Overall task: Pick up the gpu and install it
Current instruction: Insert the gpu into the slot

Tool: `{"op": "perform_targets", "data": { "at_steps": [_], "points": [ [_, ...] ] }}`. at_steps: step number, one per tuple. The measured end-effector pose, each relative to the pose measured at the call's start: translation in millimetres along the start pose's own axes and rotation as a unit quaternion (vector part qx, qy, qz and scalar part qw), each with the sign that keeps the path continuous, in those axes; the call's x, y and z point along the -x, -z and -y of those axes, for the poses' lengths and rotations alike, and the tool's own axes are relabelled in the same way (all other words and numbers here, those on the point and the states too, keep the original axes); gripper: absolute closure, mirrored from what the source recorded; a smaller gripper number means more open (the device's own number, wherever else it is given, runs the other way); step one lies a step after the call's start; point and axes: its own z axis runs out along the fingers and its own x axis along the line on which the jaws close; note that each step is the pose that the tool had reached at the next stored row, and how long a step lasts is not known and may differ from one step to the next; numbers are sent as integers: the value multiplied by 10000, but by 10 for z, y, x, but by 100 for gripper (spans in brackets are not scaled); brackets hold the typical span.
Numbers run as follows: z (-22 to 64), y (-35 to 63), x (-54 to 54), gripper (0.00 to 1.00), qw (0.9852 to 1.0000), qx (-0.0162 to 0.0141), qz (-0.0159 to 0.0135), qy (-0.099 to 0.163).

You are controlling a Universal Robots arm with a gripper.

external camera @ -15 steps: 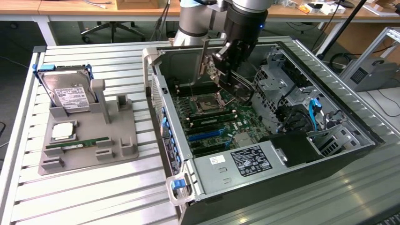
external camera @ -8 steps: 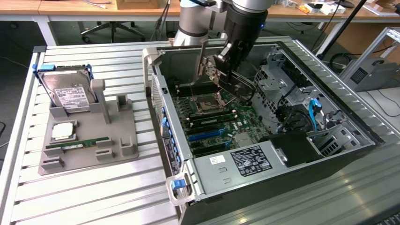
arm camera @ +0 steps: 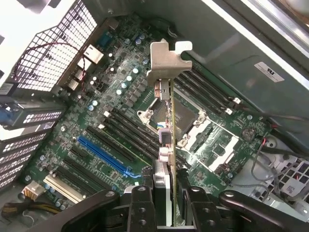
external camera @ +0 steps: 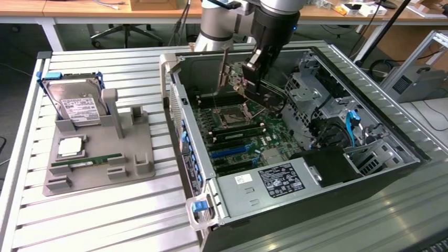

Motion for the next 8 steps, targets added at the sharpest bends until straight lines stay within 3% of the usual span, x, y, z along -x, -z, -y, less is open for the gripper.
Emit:
{"op": "perform_targets", "data": {
  "at_steps": [8],
  "points": [
    [0, -2, 0, 70, 9987, 14, 6, 501]
  ]
}}
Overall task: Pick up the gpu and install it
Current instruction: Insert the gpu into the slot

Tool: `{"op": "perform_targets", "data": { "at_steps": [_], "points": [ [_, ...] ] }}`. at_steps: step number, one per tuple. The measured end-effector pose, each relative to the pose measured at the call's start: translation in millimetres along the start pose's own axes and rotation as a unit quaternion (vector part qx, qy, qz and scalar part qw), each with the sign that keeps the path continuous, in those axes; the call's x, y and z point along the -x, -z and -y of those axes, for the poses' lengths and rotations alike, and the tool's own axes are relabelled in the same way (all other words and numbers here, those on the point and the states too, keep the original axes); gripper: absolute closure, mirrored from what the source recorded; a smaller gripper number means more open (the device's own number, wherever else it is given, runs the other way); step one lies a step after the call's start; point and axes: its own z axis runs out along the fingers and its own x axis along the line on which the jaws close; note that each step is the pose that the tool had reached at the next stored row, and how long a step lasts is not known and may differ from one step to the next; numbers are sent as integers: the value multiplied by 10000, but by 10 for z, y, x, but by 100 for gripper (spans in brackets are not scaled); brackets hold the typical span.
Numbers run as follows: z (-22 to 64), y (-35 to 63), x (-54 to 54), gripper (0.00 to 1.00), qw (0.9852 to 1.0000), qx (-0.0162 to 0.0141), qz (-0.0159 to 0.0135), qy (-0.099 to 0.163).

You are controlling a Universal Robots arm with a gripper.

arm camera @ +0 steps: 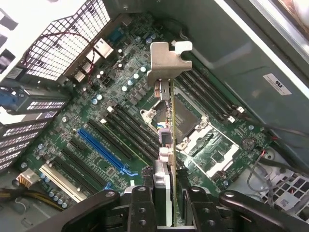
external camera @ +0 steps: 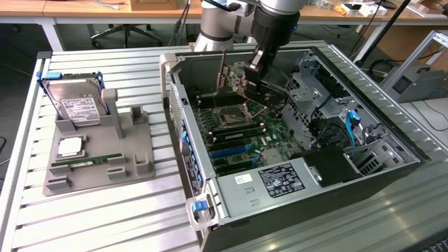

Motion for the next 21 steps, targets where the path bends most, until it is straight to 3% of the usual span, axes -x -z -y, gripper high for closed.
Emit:
{"op": "perform_targets", "data": {
  "at_steps": [7, 12, 21],
  "points": [
    [0, -2, 0, 70, 9992, 11, 5, 400],
    [0, -3, 0, 70, 9977, 19, 8, 684],
    [0, -5, 0, 70, 9927, 34, 15, 1205]
  ]
}}
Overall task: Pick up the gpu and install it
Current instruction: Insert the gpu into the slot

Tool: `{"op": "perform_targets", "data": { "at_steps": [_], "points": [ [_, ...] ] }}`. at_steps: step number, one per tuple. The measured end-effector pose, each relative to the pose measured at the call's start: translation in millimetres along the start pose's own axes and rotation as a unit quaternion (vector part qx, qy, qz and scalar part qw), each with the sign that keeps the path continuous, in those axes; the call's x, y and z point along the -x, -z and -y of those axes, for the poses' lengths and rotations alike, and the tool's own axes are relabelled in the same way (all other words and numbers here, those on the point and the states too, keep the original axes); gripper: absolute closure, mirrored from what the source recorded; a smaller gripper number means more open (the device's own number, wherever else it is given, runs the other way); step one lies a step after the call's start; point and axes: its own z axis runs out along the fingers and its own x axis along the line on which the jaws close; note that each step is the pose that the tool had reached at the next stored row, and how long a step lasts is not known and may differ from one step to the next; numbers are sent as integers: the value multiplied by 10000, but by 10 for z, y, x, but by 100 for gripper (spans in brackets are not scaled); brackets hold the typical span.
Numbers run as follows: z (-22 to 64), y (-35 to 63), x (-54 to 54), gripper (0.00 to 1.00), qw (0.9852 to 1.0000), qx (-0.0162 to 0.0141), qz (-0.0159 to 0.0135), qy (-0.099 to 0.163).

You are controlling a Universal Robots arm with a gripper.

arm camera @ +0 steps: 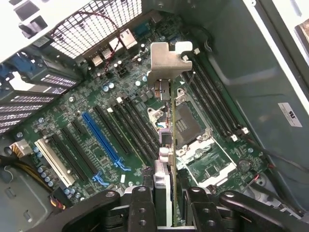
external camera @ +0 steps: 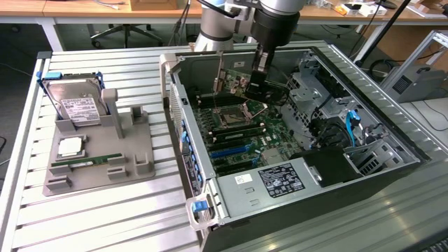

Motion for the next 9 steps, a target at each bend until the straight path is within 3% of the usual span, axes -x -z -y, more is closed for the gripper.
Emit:
{"op": "perform_targets", "data": {
  "at_steps": [9],
  "points": [
    [0, -2, 0, 70, 9985, 15, 7, 548]
  ]
}}
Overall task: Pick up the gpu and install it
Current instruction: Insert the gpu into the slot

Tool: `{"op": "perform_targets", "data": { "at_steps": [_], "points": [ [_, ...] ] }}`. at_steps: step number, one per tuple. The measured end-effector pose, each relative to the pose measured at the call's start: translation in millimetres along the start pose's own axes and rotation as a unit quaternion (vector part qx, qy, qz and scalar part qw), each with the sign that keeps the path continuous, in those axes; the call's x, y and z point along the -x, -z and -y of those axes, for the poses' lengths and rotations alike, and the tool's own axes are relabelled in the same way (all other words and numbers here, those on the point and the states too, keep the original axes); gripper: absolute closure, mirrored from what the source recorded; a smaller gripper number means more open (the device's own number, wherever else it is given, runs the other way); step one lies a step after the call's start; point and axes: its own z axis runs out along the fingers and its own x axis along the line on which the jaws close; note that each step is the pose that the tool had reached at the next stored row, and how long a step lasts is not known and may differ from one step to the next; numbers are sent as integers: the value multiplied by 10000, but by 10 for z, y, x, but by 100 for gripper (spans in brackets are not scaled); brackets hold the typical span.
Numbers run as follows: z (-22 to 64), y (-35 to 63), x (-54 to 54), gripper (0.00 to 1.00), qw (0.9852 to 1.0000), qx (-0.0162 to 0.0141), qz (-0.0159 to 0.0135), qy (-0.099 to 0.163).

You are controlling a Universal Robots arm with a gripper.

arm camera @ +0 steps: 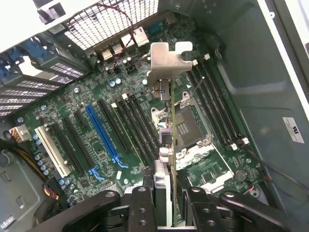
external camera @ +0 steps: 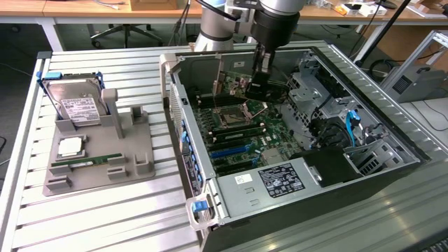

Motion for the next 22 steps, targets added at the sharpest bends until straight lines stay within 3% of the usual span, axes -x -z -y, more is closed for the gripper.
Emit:
{"op": "perform_targets", "data": {
  "at_steps": [5, 13, 20, 22],
  "points": [
    [0, -1, 0, 70, 9998, 6, 2, 219],
    [0, -2, 0, 70, 9982, 17, 7, 602],
    [0, -4, 0, 70, 9954, 27, 12, 954],
    [0, -4, 0, 70, 9937, 32, 14, 1119]
  ]
}}
